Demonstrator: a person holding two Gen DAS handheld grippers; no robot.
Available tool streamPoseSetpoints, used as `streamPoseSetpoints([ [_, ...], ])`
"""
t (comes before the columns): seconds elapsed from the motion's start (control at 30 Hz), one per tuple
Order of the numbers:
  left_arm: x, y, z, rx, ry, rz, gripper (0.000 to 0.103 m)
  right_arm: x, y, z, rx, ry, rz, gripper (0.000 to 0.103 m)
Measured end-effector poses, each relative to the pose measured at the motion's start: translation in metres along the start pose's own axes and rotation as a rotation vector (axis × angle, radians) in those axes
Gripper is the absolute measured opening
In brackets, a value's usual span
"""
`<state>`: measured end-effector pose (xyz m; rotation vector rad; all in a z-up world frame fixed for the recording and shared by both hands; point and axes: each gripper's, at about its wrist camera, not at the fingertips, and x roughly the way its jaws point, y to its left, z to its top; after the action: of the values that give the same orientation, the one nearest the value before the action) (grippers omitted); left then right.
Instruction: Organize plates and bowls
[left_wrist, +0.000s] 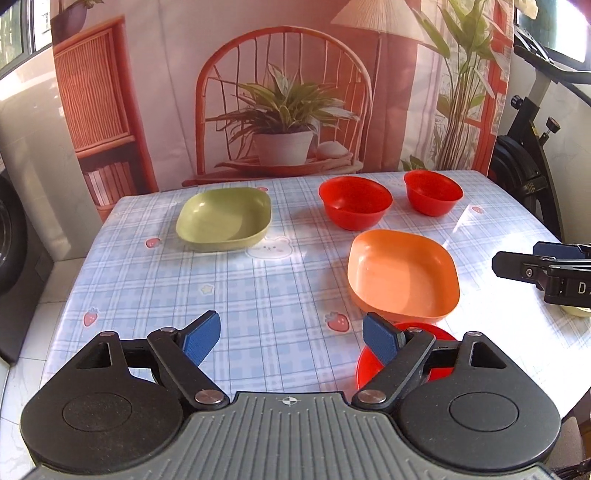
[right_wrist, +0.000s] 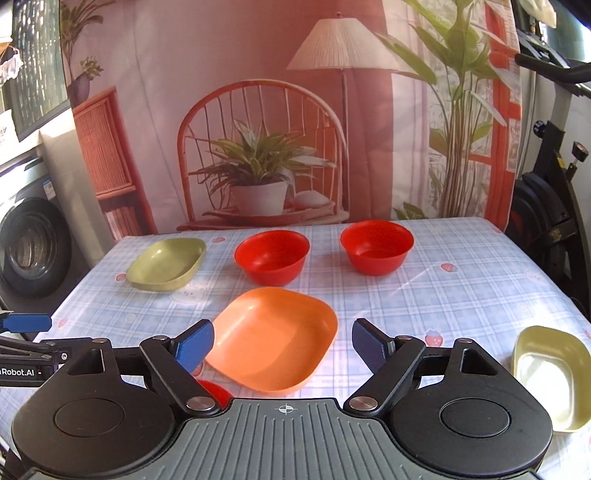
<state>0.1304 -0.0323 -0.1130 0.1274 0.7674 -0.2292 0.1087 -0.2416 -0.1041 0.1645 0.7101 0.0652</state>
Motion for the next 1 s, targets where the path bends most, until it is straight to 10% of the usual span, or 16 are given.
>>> streamPoseSetpoints([
  [0.53, 0.032, -0.039, -0.02, -0.058, 0.162, -0.162, 0.081, 0.033, 0.012, -0.056, 0.007, 0.23, 0.091, 0.046],
  [1.0, 0.037, -0.023, -0.035, -0.159, 0.176, -0.254, 0.02, 0.035, 0.013, -0.06, 0.02, 0.253, 0.137, 0.015],
])
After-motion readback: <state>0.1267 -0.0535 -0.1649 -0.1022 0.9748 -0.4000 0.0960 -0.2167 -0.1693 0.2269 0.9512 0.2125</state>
